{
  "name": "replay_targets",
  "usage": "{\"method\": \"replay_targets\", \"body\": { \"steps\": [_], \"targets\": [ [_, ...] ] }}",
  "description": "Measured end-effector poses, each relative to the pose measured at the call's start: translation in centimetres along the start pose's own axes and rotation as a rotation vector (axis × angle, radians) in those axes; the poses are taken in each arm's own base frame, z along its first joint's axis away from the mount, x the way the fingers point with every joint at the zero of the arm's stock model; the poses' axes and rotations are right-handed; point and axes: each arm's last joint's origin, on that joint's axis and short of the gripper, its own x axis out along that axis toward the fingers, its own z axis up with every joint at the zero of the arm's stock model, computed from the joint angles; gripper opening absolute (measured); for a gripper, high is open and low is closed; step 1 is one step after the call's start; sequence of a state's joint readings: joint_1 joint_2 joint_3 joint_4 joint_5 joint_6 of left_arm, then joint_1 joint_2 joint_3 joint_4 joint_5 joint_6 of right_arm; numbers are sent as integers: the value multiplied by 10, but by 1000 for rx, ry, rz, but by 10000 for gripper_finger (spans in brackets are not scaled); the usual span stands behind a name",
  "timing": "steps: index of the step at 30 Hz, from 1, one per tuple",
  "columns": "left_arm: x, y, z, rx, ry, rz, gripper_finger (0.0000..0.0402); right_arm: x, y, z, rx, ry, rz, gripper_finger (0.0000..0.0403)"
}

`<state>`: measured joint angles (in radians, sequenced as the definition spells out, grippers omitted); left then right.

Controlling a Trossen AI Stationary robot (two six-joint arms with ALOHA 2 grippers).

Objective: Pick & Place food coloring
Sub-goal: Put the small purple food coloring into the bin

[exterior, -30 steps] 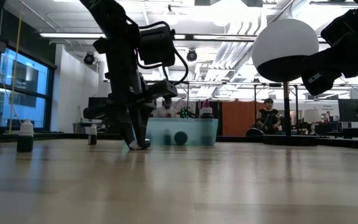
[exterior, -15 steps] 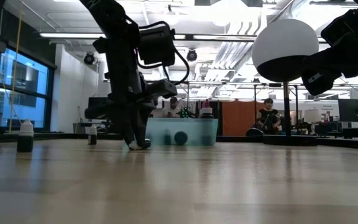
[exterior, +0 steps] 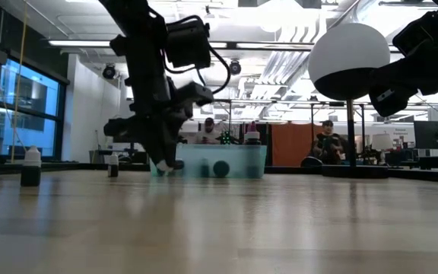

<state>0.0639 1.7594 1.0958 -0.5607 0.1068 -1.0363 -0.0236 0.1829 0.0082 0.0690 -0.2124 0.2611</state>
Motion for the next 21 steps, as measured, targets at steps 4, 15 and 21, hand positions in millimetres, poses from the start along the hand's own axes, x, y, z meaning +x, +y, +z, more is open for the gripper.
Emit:
{"method": "replay_targets", "body": {
  "steps": [4,15,21],
  "targets": [
    [-9,0,-1,16,12,-18,40,0,0,0,0,-1,0,0],
    [-61,11,7,71,-13,-119,40,0,0,0,0,-1,1,0],
    [-91,30,29,36,-55,-214,40,0,0,0,0,1,0,0]
  ]
}}
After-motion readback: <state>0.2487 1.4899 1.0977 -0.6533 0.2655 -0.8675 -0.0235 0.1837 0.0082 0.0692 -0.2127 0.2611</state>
